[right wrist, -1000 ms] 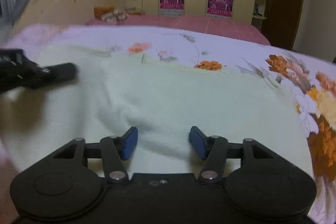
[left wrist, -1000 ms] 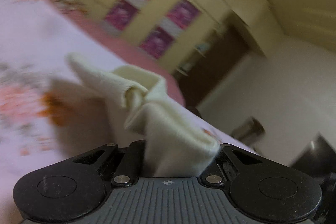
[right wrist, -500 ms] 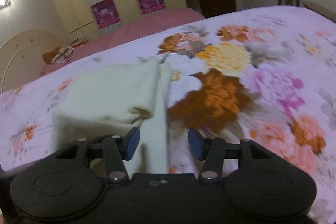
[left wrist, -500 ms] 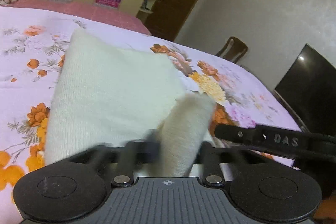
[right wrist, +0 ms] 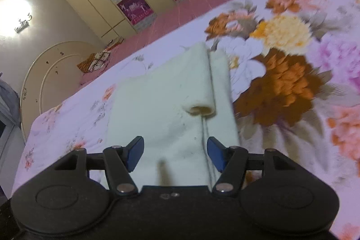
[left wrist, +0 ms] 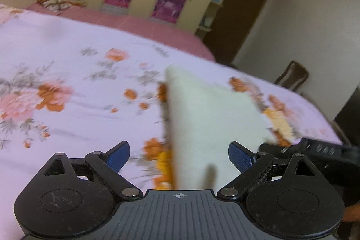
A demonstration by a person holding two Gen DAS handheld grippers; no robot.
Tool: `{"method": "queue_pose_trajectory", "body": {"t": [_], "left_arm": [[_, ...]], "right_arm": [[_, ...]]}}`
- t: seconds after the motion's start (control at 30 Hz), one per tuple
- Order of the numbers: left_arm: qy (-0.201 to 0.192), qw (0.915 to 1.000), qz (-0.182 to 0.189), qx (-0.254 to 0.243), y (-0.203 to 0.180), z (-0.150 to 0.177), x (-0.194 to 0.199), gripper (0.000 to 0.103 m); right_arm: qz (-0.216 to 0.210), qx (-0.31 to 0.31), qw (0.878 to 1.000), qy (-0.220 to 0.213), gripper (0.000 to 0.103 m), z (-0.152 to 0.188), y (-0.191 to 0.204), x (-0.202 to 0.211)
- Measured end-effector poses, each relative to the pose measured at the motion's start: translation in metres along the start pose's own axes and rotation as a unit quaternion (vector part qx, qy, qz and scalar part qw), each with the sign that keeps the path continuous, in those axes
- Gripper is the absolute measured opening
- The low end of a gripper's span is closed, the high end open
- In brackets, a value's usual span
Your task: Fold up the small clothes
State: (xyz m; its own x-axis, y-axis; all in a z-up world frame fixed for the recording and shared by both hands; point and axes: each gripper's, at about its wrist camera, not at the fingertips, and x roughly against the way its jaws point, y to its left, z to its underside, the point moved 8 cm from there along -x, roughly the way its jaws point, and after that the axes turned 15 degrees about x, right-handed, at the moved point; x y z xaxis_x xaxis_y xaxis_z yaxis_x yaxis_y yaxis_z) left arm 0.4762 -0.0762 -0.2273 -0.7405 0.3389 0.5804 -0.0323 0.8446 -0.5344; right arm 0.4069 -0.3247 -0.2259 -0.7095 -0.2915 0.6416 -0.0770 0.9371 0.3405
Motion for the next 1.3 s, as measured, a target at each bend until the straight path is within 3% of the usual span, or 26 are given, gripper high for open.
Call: {"method": "queue_pose_trajectory", "body": {"t": [0.13, 0.23, 0.4, 0.5, 0.53, 0.6, 0.77, 0.9, 1.0, 1.1, 1.3], "left_arm": [[0.014, 0.9999, -0.010, 0.000, 0.003, 0.011, -0.021, 0.093], [0.011, 0.9999, -0.008, -0.005, -0.004, 0.014, -0.027, 0.093], [0.013, 0.9999, -0.005, -0.008, -0.008, 0.015, -0.036, 0.093], [0.011, 0.9999, -0.006, -0.007, -0.012, 0.013, -0.041, 0.093], [0.011, 0.9999, -0.005, -0.008, -0.014, 0.013, -0.041, 0.093], [0.011, 0.9999, 0.001, -0.013, -0.021, 0.013, -0.039, 0.093], [0.025, 0.9993, 0.016, -0.024, -0.037, 0.024, -0.042, 0.093], [0.038, 0.9977, 0.012, -0.055, -0.042, 0.042, -0.046, 0.093], [0.040, 0.9958, 0.012, -0.081, -0.046, 0.049, -0.042, 0.093], [0.047, 0.9958, 0.015, -0.077, -0.045, 0.047, -0.036, 0.093], [0.055, 0.9942, 0.016, -0.091, -0.040, 0.056, -0.027, 0.093]], "right_arm": [[0.001, -0.004, 1.000, -0.002, 0.054, -0.005, -0.003, -0.015], [-0.004, -0.006, 1.000, -0.005, 0.034, -0.012, -0.006, -0.022], [-0.032, -0.010, 0.999, 0.003, 0.036, -0.015, -0.002, -0.028], [-0.037, 0.005, 0.999, 0.000, 0.018, -0.016, 0.002, -0.029], [-0.038, 0.008, 0.999, -0.011, 0.017, -0.019, 0.004, -0.023], [-0.029, 0.029, 0.999, -0.031, 0.015, -0.024, 0.007, -0.009], [-0.009, 0.077, 0.996, -0.033, 0.015, -0.028, 0.007, 0.014], [0.039, 0.075, 0.996, -0.007, 0.015, -0.012, -0.020, 0.005], [0.044, 0.069, 0.997, -0.001, 0.017, -0.005, -0.025, -0.001], [0.028, 0.054, 0.998, 0.001, 0.031, -0.006, -0.017, 0.013], [0.022, 0.059, 0.997, 0.035, 0.030, 0.029, -0.005, 0.047]]}}
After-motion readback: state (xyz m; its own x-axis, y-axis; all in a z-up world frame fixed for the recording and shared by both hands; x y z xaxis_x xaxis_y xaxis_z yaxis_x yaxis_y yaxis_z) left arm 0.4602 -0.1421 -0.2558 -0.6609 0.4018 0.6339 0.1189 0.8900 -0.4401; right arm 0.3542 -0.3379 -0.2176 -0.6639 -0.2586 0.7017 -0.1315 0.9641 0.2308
